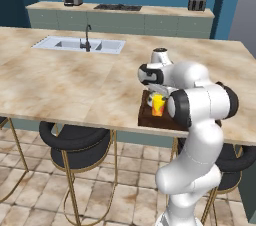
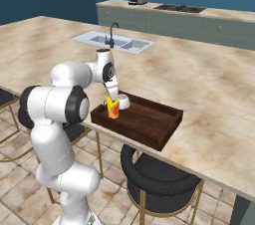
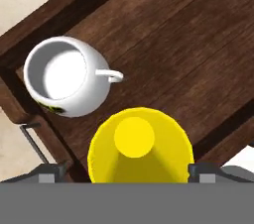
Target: There is a tray on the dining counter. Grab the cup, mug, and pitcher and place them on the tray. The pitcher may be placed next to the tray if it cannot fit the tray.
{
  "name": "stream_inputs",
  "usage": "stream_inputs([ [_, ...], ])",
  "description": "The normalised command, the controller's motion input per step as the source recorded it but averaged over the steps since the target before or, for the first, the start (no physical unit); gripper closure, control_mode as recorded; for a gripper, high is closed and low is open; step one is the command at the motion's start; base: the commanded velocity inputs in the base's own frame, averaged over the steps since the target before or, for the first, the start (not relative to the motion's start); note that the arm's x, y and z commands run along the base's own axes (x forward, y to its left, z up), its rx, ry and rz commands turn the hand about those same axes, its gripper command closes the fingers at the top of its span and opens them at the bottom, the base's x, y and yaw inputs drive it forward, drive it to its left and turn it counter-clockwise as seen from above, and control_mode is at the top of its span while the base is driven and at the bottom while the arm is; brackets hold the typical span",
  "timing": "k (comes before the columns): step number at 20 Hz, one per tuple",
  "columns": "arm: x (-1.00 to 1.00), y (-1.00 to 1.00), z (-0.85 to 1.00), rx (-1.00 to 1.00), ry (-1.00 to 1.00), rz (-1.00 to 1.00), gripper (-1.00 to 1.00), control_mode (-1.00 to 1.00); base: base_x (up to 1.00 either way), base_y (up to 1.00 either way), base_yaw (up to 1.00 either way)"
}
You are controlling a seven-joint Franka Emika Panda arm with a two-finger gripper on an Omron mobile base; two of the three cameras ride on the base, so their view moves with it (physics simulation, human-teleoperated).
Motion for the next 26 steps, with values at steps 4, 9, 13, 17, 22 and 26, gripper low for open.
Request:
stream_inputs([
  [4,-0.10,0.08,0.73,0.00,0.00,-0.09,-1.00,-1.00,0.00,0.00,0.00],
  [9,-0.34,-0.02,0.78,0.00,0.00,-0.07,-1.00,-1.00,0.00,0.00,0.00],
  [13,-0.73,-0.37,0.58,0.00,0.01,-0.03,-1.00,-1.00,0.00,0.00,0.00],
  [17,-0.98,-0.68,0.32,0.00,0.00,0.00,-1.00,-1.00,0.00,0.00,0.00],
  [22,-1.00,-0.49,0.18,0.00,0.00,0.03,-1.00,-1.00,0.00,0.00,0.00],
  [26,-1.00,-0.06,0.42,-0.04,0.01,0.14,-1.00,-1.00,0.00,0.00,0.00],
])
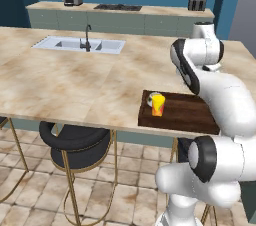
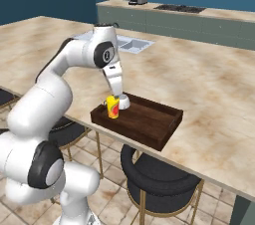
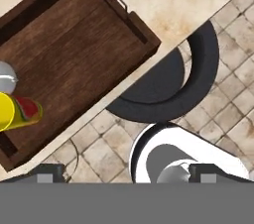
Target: There is a tray on the dining counter. Grab the cup, mug, and pitcher and place them on the tray. The pitcher may be placed next to the tray if it cannot fit the tray.
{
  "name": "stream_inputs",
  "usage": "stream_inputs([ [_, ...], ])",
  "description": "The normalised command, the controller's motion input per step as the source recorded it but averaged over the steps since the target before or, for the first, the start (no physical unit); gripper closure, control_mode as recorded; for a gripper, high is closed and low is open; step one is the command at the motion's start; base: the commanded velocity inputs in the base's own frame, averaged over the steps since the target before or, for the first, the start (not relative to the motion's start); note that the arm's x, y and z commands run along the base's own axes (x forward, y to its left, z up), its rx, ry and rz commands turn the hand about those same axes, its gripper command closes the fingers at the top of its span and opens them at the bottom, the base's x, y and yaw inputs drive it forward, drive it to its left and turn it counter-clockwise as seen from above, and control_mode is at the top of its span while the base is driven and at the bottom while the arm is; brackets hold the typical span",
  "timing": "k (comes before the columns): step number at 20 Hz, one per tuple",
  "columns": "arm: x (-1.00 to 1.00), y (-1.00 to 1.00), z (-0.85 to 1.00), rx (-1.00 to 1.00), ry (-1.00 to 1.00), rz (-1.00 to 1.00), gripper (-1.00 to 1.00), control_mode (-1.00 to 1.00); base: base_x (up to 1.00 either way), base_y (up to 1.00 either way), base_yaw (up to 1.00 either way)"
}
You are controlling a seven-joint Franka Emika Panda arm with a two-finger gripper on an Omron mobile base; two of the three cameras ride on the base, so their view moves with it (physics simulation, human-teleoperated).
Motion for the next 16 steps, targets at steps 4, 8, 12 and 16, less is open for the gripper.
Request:
stream_inputs([
  [4,-0.99,0.10,0.35,-0.04,0.07,0.24,-1.00,-1.00,0.00,0.00,0.00],
  [8,-0.81,0.33,0.18,0.00,0.11,0.23,-1.00,-1.00,0.00,0.00,0.00],
  [12,-0.61,0.41,0.00,0.00,0.16,0.15,-1.00,-1.00,0.00,0.00,0.00],
  [16,-0.68,0.31,0.00,0.00,0.01,0.12,-1.00,-1.00,0.00,0.00,0.00],
])
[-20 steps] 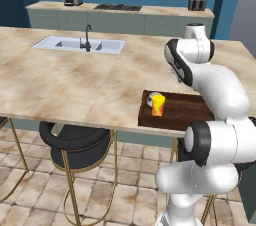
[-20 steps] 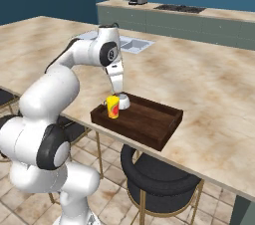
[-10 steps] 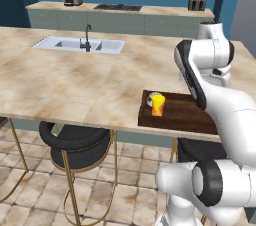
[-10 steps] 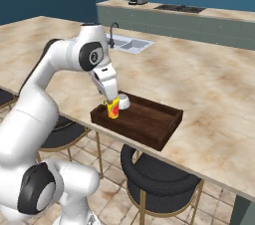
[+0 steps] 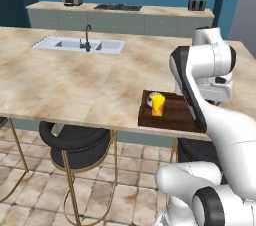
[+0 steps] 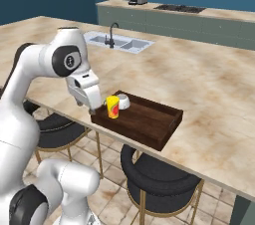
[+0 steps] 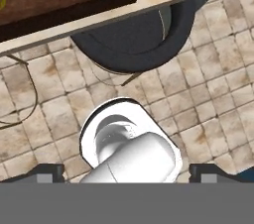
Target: There is a tray on the dining counter. Grab the cup, mug, and pitcher and place them on the tray. The pitcher may be placed next to the tray if it cannot fit the tray.
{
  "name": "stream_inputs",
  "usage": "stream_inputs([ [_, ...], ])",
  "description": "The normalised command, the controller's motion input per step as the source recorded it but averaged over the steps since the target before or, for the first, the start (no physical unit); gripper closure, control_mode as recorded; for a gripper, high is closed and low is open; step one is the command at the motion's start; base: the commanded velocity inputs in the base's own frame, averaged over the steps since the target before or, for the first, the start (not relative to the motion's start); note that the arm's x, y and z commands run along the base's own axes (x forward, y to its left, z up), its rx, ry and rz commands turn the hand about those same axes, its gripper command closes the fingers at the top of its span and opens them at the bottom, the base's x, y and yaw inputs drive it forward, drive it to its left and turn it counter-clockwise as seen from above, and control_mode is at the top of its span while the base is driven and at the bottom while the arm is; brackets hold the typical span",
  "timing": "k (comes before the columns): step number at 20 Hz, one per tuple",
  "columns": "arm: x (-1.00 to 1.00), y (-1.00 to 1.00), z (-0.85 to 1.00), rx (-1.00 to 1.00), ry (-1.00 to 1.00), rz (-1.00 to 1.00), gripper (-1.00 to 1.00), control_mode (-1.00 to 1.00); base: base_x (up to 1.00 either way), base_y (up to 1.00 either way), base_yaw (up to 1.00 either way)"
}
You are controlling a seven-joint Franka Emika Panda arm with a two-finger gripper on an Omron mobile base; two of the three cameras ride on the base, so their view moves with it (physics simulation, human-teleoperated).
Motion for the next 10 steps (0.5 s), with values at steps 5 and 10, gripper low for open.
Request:
stream_inputs([
  [5,-0.50,0.36,0.00,0.00,0.02,0.09,-1.00,-1.00,0.00,0.00,0.00],
  [10,-0.14,0.03,0.00,0.00,0.00,0.01,-1.00,1.00,-0.78,0.00,0.02],
])
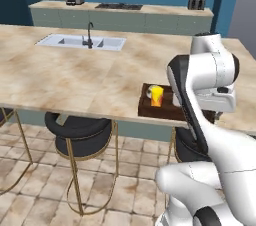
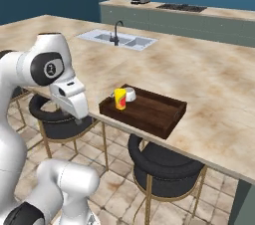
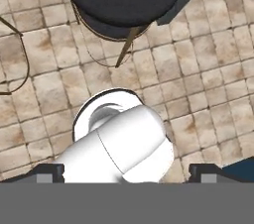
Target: There is a tray on the dining counter. Grab the cup, mug, and pitcher and place them on the tray. The pitcher may be placed next to the tray if it cannot fit the tray.
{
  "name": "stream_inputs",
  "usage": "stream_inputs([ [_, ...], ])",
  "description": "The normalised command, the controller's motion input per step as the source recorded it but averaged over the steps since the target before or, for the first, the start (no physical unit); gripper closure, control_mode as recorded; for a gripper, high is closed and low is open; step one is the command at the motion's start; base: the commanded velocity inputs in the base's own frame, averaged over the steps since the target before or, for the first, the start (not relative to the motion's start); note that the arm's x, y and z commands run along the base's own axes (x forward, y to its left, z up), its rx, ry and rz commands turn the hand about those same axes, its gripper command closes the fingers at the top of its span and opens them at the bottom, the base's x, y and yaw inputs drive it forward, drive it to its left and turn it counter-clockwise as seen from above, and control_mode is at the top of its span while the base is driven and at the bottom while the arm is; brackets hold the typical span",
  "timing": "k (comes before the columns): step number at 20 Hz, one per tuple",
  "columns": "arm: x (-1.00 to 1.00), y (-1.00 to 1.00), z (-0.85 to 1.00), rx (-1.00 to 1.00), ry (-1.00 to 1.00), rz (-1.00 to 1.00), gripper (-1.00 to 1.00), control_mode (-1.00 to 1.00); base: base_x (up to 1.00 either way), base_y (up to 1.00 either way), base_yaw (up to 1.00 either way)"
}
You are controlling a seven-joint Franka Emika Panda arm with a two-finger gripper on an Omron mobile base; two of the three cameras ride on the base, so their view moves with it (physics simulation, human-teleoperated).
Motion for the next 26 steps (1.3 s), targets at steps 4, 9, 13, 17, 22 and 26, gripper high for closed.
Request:
stream_inputs([
  [4,0.00,0.00,0.00,0.00,0.00,0.00,-1.00,1.00,-0.77,-0.57,0.00],
  [9,0.00,0.00,0.00,0.00,0.00,0.00,-1.00,1.00,0.07,-1.00,-0.21],
  [13,0.00,0.00,0.00,0.00,0.00,0.00,-1.00,1.00,0.36,-1.00,-0.13],
  [17,0.00,0.00,0.00,0.00,0.00,0.00,-1.00,1.00,0.43,-1.00,-0.03],
  [22,0.00,0.00,0.00,0.00,0.00,0.00,-1.00,1.00,0.14,-1.00,0.00],
  [26,0.00,0.00,0.00,0.00,0.00,0.00,-1.00,1.00,0.00,-1.00,0.00],
])
